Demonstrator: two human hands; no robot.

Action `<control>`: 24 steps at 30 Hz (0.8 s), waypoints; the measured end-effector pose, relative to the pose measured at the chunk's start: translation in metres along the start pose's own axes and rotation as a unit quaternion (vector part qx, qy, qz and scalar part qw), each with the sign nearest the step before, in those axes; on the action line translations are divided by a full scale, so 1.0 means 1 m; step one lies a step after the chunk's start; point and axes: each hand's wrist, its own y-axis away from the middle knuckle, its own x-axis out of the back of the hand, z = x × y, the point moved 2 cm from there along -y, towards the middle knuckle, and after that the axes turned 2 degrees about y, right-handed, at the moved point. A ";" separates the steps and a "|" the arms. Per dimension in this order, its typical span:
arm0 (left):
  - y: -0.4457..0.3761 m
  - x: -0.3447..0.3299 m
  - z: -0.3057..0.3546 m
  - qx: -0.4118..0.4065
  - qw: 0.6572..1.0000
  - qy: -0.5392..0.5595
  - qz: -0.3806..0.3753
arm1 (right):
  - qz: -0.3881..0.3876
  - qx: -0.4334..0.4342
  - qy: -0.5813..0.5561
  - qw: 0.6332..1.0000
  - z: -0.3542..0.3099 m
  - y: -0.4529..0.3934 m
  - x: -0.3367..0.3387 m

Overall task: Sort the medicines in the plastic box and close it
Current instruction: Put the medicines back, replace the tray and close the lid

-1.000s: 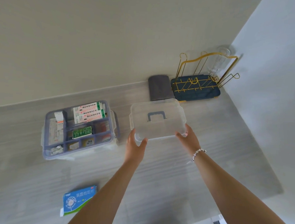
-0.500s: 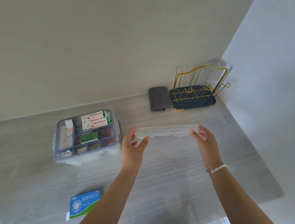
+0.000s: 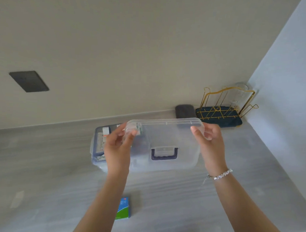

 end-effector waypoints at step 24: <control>-0.129 0.125 -0.056 0.169 0.960 -0.178 0.133 | -0.131 -0.071 0.090 0.985 0.037 -0.025 -0.193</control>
